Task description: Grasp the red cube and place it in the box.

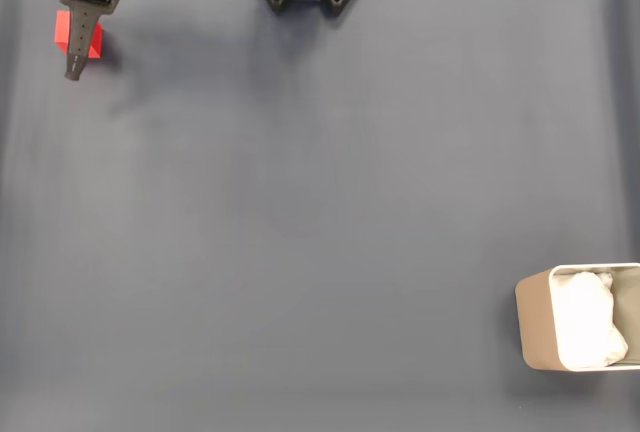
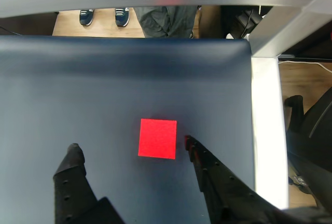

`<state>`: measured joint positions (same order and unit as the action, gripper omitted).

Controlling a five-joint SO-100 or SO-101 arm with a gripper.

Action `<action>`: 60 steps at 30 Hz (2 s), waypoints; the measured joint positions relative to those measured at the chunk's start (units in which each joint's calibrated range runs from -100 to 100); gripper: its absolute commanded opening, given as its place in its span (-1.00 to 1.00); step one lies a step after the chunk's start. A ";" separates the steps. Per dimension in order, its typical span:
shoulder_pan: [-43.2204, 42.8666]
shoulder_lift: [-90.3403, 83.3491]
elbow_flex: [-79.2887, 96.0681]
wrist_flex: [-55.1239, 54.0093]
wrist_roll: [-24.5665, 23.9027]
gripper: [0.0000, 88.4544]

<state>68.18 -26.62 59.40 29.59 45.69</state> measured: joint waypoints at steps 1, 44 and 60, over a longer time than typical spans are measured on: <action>-0.07 0.00 0.27 -0.24 0.00 0.00; -2.15 1.74 2.08 -4.53 0.00 -0.08; -2.15 2.78 2.08 -8.91 -0.73 -0.56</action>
<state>66.02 -23.84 61.48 20.68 44.96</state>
